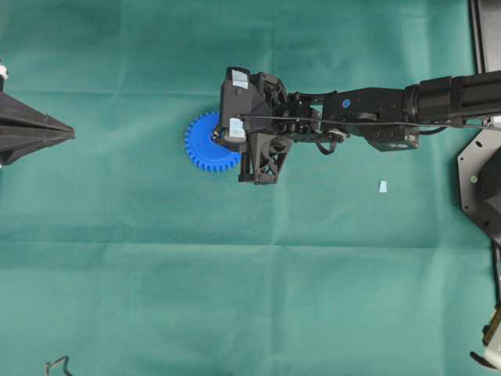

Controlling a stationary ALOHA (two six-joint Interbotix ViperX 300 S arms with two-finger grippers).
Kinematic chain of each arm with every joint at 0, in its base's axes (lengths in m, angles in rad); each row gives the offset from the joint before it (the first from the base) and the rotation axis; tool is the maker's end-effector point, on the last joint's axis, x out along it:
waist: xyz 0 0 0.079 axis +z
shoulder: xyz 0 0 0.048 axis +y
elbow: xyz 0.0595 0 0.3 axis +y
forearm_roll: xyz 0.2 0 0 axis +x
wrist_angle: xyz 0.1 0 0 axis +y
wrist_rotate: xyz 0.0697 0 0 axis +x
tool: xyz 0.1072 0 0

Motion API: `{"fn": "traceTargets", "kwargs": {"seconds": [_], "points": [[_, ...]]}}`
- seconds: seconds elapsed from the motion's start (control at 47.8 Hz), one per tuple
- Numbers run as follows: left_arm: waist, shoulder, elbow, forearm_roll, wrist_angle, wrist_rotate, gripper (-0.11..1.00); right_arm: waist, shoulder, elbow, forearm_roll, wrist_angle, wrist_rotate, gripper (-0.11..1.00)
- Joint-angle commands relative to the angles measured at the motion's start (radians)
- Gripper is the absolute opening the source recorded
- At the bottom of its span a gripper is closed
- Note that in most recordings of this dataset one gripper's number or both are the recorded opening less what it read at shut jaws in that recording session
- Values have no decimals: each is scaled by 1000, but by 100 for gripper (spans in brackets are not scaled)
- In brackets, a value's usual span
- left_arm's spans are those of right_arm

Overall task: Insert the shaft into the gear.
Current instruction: 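Lower the shaft into the blue gear's center hole with the right gripper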

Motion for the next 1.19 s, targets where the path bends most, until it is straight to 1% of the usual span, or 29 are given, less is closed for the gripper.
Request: {"fn": "traceTargets", "kwargs": {"seconds": [0.0,0.627,0.773,0.815,0.857,0.962,1.024,1.087,1.171], "points": [[3,8,-26,3,-5,-2,0,0,-11,-17,3,-8,-2,17],[3,8,-26,3,-5,0,0,0,-11,-17,2,6,0,18],[3,8,-26,2,-5,0,0,0,-11,-17,3,5,0,19],[3,9,-26,2,-5,0,0,0,-12,-18,3,5,0,25],[3,8,-26,2,-5,0,0,0,-11,-17,3,5,0,34],[3,8,-26,2,-5,0,0,2,-12,-17,2,6,0,65],[3,8,-26,2,-5,0,0,3,-12,-18,3,8,0,80],[3,8,-26,3,-5,0,0,3,-12,-20,3,6,0,86],[3,8,-26,3,-5,-2,0,3,-17,-20,2,8,0,86]]}}
